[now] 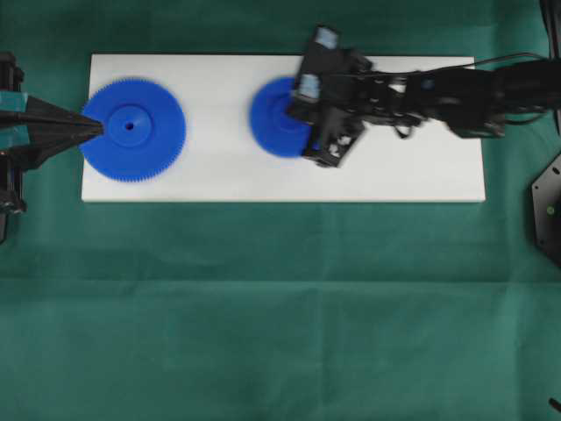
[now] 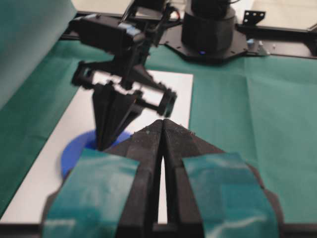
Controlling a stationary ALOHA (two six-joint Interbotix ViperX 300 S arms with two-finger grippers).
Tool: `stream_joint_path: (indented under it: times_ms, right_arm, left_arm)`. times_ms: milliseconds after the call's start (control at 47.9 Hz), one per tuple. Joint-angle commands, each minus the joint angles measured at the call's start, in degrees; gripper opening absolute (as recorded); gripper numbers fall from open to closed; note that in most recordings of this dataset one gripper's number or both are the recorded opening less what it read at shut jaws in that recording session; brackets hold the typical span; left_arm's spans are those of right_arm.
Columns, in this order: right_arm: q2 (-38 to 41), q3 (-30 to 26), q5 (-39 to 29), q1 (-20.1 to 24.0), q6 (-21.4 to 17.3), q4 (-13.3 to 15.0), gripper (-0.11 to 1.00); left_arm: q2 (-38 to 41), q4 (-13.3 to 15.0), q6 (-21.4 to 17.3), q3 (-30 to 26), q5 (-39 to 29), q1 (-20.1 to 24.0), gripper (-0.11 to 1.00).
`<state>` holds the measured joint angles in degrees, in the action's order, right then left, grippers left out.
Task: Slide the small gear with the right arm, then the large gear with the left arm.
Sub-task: 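Slide the small gear left with the right gripper until it meshes with the large gear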
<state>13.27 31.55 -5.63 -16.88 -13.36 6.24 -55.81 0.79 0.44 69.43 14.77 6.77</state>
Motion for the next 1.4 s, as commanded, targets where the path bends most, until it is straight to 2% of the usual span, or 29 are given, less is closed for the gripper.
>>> stream_joint_path:
  times_ms: [0,334,501,626,1377]
  right_arm:
    - [3.7,-3.7,-2.5,1.3,0.1,1.1,0.50]
    - [10.0,-16.3,-4.8,4.4,0.2,5.2,0.50]
    - [11.7,-20.0,-5.4,5.6,0.2,7.3,0.50]
    - [11.7,-20.1,-6.5,5.6,0.0,8.1,0.50]
    - [11.8,-19.9,-7.5,5.4,-0.1,8.3,0.50]
  left_arm:
    - [0.2,0.1,-0.1,-0.4,0.3,0.1,-0.01]
    - [-0.4,0.1,-0.1,0.1,0.3,0.0,-0.01]
    - [-1.7,0.1,-0.2,0.6,0.3,0.1,-0.01]
    - [-2.5,0.1,-0.1,1.1,0.2,0.0,-0.01]
    - [-2.8,0.2,0.4,1.1,-1.0,0.0,-0.01]
